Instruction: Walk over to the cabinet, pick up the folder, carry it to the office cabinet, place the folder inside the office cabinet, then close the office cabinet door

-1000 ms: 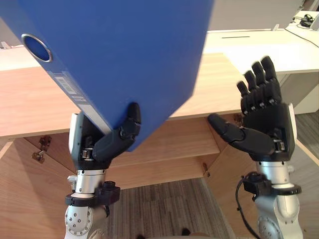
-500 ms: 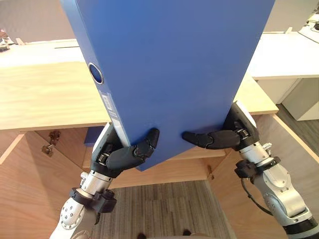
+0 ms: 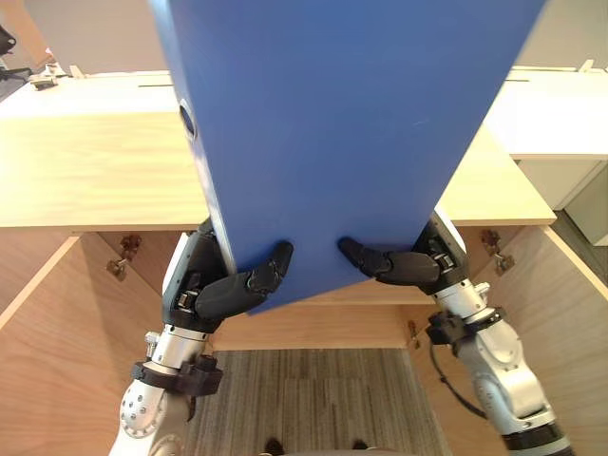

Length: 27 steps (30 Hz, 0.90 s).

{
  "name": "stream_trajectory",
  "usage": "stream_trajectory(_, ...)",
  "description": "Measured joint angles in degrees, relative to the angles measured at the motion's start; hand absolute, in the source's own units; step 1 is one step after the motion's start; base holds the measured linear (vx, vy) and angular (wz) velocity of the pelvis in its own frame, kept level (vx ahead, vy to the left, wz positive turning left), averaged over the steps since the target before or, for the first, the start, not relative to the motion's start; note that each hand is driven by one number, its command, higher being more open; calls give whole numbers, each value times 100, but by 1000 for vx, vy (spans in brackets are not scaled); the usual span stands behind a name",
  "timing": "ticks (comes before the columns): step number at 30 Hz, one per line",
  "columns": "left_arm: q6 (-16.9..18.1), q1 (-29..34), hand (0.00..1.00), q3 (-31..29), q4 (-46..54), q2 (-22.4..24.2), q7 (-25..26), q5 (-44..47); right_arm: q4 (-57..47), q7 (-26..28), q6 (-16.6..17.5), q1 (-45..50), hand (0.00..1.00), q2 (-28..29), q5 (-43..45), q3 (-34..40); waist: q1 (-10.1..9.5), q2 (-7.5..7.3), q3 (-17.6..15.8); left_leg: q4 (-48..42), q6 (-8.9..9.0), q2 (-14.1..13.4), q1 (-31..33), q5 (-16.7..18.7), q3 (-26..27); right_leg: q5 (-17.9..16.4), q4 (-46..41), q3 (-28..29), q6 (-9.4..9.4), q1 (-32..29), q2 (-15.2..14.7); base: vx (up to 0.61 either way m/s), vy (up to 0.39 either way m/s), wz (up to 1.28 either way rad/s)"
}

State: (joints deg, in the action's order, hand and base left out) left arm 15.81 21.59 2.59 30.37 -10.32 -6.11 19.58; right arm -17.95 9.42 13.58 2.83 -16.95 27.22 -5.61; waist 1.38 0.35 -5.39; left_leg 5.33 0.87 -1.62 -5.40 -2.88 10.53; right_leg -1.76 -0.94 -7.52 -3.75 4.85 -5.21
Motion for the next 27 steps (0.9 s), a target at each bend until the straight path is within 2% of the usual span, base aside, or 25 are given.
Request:
stream_trajectory(3, 104, 4, 100, -426, -448, 525, 399, -661, -105, -243, 8, 1, 0, 389, -54, 221, -44, -2, 19, 1, -3, -1, 43, -28, -57, 0, 0, -58, 0, -14, 1, -29, -23, 11)
stream_trajectory(5, 71, 109, 100, -981, -1023, 894, 909, -1022, -108, -398, 51, 11, 0, 521, -177, 321, -38, -3, 20, 2, -1, -5, 59, -39, -72, 0, 0, -72, 1, -20, 4, -12, -11, 2)
stream_trajectory(7, 6, 225, 100, -1283, -1487, 1029, 1161, -1221, -113, -501, 54, 38, 0, 566, -490, 362, -44, -2, 25, 3, -1, -7, 90, -42, -82, 0, 0, -80, 1, -43, 4, -5, -7, 2)
stream_trajectory(11, -204, 331, 100, -1505, -2705, 1073, 1344, -1304, -101, -547, 49, 226, 0, 554, -1018, 212, -66, -6, 30, 4, 1, -16, 177, -63, -162, 1, 0, -159, 1, -96, -6, -5, -18, 10)
stream_trajectory(13, -423, 294, 100, -1508, -3697, 1072, 1331, -1445, 80, -565, 38, 234, 0, 487, -1390, -158, -62, -11, 42, 4, 2, -21, 216, -68, -178, 1, 0, -178, 1, -131, -9, -13, -16, 4)
stream_trajectory(18, -686, -38, 100, -1252, -5867, 869, 1252, -1850, 986, -568, 29, 80, 0, 143, -2085, -1218, -64, -52, 58, -29, 15, -49, 390, -107, -163, 25, -10, -152, 29, -317, 1, -9, 0, -2)
stream_trajectory(20, -705, -330, 100, -1053, -6597, 704, 1196, -2043, 1552, -580, 23, -300, 0, 40, -2401, -1708, -68, -77, -112, -240, 24, -93, 692, -94, -97, 50, -186, -63, 50, -635, -4, -96, 1, -15)
stream_trajectory(22, -756, -866, 100, -950, -7035, 560, 1176, -2188, 2095, -619, -4, -873, 0, -37, -2870, -2065, -102, -52, -571, -1191, 15, -221, 1513, 207, -79, 37, -623, 3, 75, -1236, 8, -197, -20, -12)
stream_trajectory(23, -750, -1223, 100, -949, -7211, 520, 1185, -2195, 2435, -630, -53, -1265, 0, -115, -3099, -2246, -185, 34, -929, -1940, 5, -364, 2055, 477, -61, -32, -980, 59, 138, -1624, 73, -245, -16, -18)
stream_trajectory(24, -737, -1341, 100, -948, -7258, 513, 1196, -2192, 2535, -637, -73, -1398, 0, -149, -3208, -2292, -206, 83, -1075, -2244, 7, -425, 2269, 595, -61, -82, -1171, 75, 155, -1796, 102, -256, -4, -24)
stream_trajectory(26, -725, -1636, 100, -952, -7391, 461, 1215, -2145, 2727, -695, -152, -1733, 0, -224, -3533, -2385, -213, 179, -1393, -3091, -13, -574, 3047, 900, -75, -382, -2072, 130, 165, -2617, 115, -275, 44, -17)
stream_trajectory(27, -724, -1695, 100, -950, -7393, 424, 1220, -2138, 2756, -719, -187, -1798, 0, -223, -3598, -2384, -212, 182, -1479, -3263, 3, -587, 3221, 974, -69, -467, -2317, 144, 163, -2843, 105, -264, 31, -11)
